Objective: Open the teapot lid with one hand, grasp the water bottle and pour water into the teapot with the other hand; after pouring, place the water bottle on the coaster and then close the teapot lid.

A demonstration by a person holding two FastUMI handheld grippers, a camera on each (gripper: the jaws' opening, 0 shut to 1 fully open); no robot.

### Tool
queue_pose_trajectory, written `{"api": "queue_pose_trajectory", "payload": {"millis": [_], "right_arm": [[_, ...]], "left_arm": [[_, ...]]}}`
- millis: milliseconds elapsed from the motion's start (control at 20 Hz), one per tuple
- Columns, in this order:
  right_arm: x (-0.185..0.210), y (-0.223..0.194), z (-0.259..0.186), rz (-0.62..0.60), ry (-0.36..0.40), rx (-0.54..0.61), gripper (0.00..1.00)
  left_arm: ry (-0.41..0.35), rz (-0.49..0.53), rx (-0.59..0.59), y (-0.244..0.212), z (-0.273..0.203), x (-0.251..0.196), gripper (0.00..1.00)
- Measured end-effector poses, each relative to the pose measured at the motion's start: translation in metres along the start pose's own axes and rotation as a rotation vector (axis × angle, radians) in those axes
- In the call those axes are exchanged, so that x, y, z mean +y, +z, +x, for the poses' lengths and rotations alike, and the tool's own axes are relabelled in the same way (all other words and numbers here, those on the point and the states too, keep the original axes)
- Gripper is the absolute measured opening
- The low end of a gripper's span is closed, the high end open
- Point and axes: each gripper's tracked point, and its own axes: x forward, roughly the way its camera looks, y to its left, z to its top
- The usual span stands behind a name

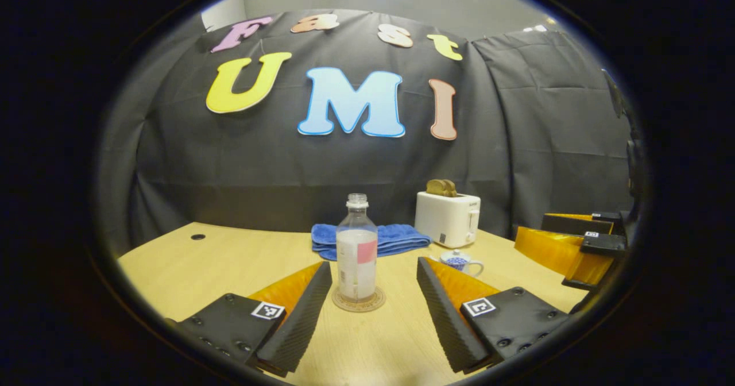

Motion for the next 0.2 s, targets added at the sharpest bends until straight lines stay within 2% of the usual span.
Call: {"api": "queue_pose_trajectory", "payload": {"millis": [200], "right_arm": [[-0.004, -0.01, -0.022, -0.025, -0.027, 0.002, 0.96]], "left_arm": [[0.004, 0.003, -0.017, 0.004, -0.025, -0.005, 1.0]]}}
